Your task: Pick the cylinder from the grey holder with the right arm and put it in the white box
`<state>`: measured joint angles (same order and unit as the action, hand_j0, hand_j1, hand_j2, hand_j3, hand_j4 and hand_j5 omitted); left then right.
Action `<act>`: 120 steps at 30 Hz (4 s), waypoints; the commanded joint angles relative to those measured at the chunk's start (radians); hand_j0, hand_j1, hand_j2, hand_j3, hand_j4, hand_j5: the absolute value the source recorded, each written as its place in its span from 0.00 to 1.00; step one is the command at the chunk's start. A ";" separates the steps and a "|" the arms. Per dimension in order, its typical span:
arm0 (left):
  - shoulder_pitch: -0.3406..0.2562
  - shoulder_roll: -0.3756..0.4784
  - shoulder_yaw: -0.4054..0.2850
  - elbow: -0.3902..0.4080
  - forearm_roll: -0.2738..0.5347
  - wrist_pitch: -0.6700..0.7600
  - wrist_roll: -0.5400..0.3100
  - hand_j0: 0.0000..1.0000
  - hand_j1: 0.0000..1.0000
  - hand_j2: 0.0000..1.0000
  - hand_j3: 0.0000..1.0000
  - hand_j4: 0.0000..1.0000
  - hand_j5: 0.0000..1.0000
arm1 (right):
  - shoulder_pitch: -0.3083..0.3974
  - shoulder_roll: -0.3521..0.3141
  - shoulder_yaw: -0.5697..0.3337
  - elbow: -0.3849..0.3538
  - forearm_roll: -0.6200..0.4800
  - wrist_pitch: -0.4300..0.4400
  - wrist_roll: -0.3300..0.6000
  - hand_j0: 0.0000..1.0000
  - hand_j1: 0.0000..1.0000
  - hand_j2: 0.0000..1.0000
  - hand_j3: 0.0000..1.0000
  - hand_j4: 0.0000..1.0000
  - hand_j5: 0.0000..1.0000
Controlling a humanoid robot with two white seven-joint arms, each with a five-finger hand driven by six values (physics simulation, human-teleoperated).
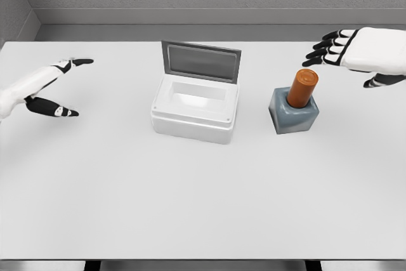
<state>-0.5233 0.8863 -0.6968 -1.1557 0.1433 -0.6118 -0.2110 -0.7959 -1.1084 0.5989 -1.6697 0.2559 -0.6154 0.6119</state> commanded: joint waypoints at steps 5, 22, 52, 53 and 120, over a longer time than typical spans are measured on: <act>-0.044 0.033 -0.250 0.045 0.404 0.001 0.021 1.00 1.00 1.00 1.00 1.00 1.00 | -0.002 0.028 -0.004 0.001 -0.007 0.005 -0.001 1.00 1.00 1.00 1.00 1.00 1.00; -0.070 -0.024 -0.256 -0.013 0.538 0.001 0.025 1.00 1.00 1.00 1.00 1.00 1.00 | -0.009 0.134 0.102 0.011 0.069 0.005 -0.001 1.00 1.00 1.00 1.00 1.00 1.00; -0.075 -0.053 -0.290 0.077 0.456 0.001 0.032 1.00 1.00 1.00 1.00 1.00 1.00 | -0.012 0.173 0.116 0.168 0.128 0.005 -0.001 1.00 1.00 1.00 1.00 1.00 1.00; -0.075 -0.053 -0.290 0.079 0.456 0.001 0.032 1.00 1.00 1.00 1.00 1.00 1.00 | -0.012 0.171 0.114 0.168 0.128 0.005 -0.001 1.00 1.00 1.00 1.00 1.00 1.00; -0.072 -0.058 -0.310 0.077 0.453 0.001 0.027 1.00 1.00 1.00 1.00 1.00 1.00 | -0.111 0.436 0.174 0.150 0.117 0.005 -0.001 0.23 0.23 0.23 0.23 0.23 0.23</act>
<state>-0.5952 0.8285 -1.0078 -1.0771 0.5917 -0.6114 -0.1827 -0.9066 -0.6735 0.7685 -1.5151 0.3791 -0.6142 0.6117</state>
